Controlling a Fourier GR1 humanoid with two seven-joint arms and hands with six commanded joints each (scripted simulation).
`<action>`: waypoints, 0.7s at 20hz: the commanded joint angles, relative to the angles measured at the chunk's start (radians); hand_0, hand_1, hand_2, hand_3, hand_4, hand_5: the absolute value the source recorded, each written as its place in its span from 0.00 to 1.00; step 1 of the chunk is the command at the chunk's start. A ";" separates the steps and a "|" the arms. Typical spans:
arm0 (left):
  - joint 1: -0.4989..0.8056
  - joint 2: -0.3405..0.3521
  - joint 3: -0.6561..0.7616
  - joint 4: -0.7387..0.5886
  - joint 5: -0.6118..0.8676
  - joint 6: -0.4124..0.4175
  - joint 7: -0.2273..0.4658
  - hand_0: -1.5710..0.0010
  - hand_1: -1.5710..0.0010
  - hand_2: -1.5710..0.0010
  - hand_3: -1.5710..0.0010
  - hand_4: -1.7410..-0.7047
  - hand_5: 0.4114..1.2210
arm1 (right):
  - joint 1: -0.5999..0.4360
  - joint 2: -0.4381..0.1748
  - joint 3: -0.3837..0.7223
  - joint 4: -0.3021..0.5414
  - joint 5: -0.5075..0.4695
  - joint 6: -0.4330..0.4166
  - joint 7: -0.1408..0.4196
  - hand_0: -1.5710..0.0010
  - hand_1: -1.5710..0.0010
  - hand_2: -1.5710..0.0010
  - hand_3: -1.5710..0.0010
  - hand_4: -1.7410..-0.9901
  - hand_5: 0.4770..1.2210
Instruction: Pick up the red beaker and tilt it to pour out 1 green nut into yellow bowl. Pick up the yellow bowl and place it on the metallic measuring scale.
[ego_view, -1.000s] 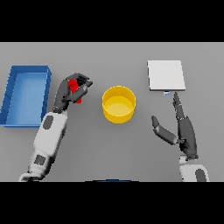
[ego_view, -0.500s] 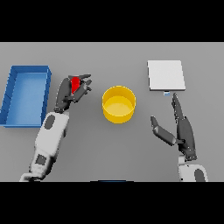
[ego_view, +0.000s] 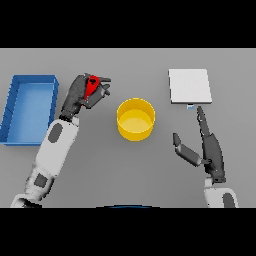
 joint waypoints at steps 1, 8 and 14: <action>-0.004 0.015 -0.025 -0.005 -0.023 -0.012 0.021 0.00 0.00 0.00 0.01 0.01 0.88 | -0.004 -0.001 -0.001 0.001 0.006 -0.005 0.004 1.00 1.00 1.00 1.00 0.65 0.26; -0.032 0.098 -0.144 -0.051 -0.131 -0.047 0.142 0.00 0.00 0.00 0.00 0.01 0.87 | 0.006 0.004 0.008 -0.018 0.003 0.003 0.033 1.00 1.00 1.00 1.00 0.65 0.27; -0.136 0.180 -0.360 -0.023 -0.377 -0.098 0.246 0.00 0.00 0.00 0.00 0.00 0.91 | 0.021 0.006 0.012 -0.040 -0.005 0.012 0.032 1.00 1.00 1.00 1.00 0.64 0.29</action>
